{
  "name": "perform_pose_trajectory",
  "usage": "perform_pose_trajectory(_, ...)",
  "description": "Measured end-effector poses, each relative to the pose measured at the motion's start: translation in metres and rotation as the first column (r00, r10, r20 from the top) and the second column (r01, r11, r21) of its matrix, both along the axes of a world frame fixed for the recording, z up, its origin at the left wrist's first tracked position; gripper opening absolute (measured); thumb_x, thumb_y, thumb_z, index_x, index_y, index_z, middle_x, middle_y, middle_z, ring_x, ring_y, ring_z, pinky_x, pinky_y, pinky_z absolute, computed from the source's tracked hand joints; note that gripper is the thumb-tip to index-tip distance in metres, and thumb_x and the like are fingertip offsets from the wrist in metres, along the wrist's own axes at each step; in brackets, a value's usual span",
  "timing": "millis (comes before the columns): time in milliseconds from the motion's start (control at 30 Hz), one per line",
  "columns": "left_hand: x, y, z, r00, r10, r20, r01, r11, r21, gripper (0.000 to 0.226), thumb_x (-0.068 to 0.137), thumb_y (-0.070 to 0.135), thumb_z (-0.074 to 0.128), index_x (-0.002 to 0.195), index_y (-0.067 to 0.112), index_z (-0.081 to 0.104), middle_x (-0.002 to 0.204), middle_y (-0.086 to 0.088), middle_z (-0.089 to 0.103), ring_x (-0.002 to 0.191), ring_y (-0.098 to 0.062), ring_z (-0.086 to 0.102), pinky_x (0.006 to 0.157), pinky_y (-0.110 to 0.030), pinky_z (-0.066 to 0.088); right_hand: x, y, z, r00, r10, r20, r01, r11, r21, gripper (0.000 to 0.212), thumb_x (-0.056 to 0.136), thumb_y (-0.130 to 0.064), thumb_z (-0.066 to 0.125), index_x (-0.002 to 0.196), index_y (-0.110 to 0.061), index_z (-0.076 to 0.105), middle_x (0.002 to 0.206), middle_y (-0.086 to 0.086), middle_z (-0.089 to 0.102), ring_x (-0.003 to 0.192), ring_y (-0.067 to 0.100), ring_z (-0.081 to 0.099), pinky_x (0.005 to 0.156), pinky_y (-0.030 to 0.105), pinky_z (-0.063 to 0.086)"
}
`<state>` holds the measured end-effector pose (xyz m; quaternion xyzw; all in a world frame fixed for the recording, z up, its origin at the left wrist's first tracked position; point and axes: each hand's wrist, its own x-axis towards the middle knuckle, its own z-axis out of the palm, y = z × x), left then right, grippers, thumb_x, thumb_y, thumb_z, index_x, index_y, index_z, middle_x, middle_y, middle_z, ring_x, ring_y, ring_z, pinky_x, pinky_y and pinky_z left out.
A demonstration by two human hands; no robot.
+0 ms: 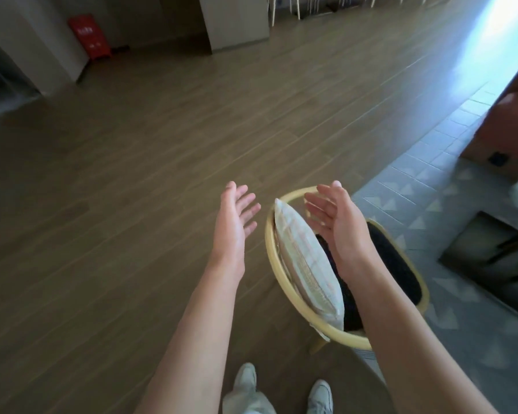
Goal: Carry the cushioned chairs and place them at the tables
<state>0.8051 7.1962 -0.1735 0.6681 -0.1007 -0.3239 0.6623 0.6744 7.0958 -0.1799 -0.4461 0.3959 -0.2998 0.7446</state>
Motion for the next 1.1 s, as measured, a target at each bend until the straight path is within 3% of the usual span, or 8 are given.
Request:
perform_pose_trajectory(133, 0.013, -0.043, -0.013, 0.990, -0.141, -0.033, 0.140, 0.990, -0.025, 0.052, 0.095, 0.063, 0.034, 0.129, 0.032, 0.059, 0.122, 0.011, 0.069, 0.100, -0.002, 0.071, 0.090, -0.035, 0.051, -0.001, -0.028, -0.010, 0.988, -0.148, -0.030, 0.148, 0.989, -0.008, 0.039, 0.101, -0.052, 0.042, 0.124, -0.026, 0.061, 0.117, -0.006, 0.073, 0.107, 0.007, 0.068, 0.101, 0.034, 0.050)
perform_pose_trajectory(300, 0.042, -0.078, -0.032, 0.944, -0.329, -0.036, 0.329, 0.944, -0.007, 0.049, 0.102, 0.060, 0.032, 0.134, 0.030, 0.053, 0.123, 0.009, 0.068, 0.100, -0.004, 0.072, 0.103, -0.039, 0.048, 0.012, -0.042, -0.014, 0.946, -0.318, -0.068, 0.316, 0.948, -0.035, 0.034, 0.102, -0.050, 0.043, 0.118, -0.027, 0.061, 0.115, -0.005, 0.073, 0.108, 0.010, 0.068, 0.100, 0.035, 0.051)
perform_pose_trajectory(467, 0.068, -0.109, -0.051, 0.860, -0.501, -0.091, 0.503, 0.864, -0.003, 0.039, 0.103, 0.057, 0.034, 0.126, 0.033, 0.055, 0.121, 0.003, 0.071, 0.101, -0.010, 0.073, 0.106, -0.044, 0.047, 0.021, -0.040, -0.024, 0.876, -0.467, -0.124, 0.464, 0.884, -0.051, 0.043, 0.084, -0.059, 0.047, 0.113, -0.030, 0.060, 0.119, -0.003, 0.071, 0.112, 0.013, 0.067, 0.099, 0.036, 0.050)
perform_pose_trajectory(567, 0.068, -0.122, -0.063, 0.791, -0.600, -0.121, 0.604, 0.797, 0.000, 0.037, 0.097, 0.061, 0.040, 0.118, 0.036, 0.058, 0.119, 0.001, 0.072, 0.099, -0.012, 0.074, 0.105, -0.045, 0.048, 0.015, -0.034, -0.038, 0.810, -0.561, -0.169, 0.564, 0.825, -0.031, 0.030, 0.096, -0.052, 0.047, 0.112, -0.029, 0.060, 0.119, -0.002, 0.072, 0.110, 0.013, 0.067, 0.100, 0.037, 0.050)
perform_pose_trajectory(667, 0.063, -0.127, -0.081, 0.735, -0.663, -0.142, 0.673, 0.739, 0.035, 0.049, 0.096, 0.060, 0.041, 0.130, 0.028, 0.055, 0.117, 0.002, 0.073, 0.097, -0.012, 0.075, 0.105, -0.045, 0.048, 0.004, -0.026, -0.054, 0.742, -0.639, -0.203, 0.654, 0.757, 0.006, 0.022, 0.102, -0.045, 0.046, 0.110, -0.029, 0.060, 0.118, 0.000, 0.071, 0.109, 0.014, 0.067, 0.100, 0.037, 0.050)
perform_pose_trajectory(800, 0.065, -0.128, -0.098, 0.706, -0.683, -0.186, 0.704, 0.705, 0.085, 0.037, 0.100, 0.054, 0.041, 0.125, 0.030, 0.055, 0.115, 0.002, 0.074, 0.094, -0.011, 0.075, 0.102, -0.043, 0.049, -0.008, -0.013, -0.069, 0.655, -0.715, -0.244, 0.744, 0.667, 0.043, 0.024, 0.102, -0.046, 0.048, 0.110, -0.027, 0.059, 0.114, -0.001, 0.072, 0.108, 0.015, 0.068, 0.099, 0.037, 0.051)
perform_pose_trajectory(967, 0.075, -0.125, -0.128, 0.734, -0.654, -0.184, 0.679, 0.711, 0.183, 0.038, 0.101, 0.051, 0.043, 0.126, 0.025, 0.058, 0.116, 0.000, 0.072, 0.096, -0.013, 0.074, 0.083, -0.033, 0.049, -0.014, -0.001, -0.092, 0.610, -0.736, -0.293, 0.784, 0.614, 0.089, 0.017, 0.103, -0.043, 0.047, 0.104, -0.030, 0.057, 0.117, 0.001, 0.070, 0.109, 0.016, 0.066, 0.102, 0.039, 0.049)
perform_pose_trajectory(1100, 0.079, -0.115, -0.159, 0.752, -0.630, -0.195, 0.657, 0.690, 0.304, 0.033, 0.102, 0.043, 0.045, 0.126, 0.023, 0.057, 0.117, -0.003, 0.069, 0.099, -0.016, 0.071, 0.086, -0.034, 0.047, -0.017, 0.013, -0.120, 0.575, -0.724, -0.381, 0.806, 0.580, 0.116, 0.013, 0.104, -0.041, 0.047, 0.101, -0.031, 0.054, 0.119, 0.003, 0.069, 0.111, 0.017, 0.065, 0.105, 0.041, 0.048)
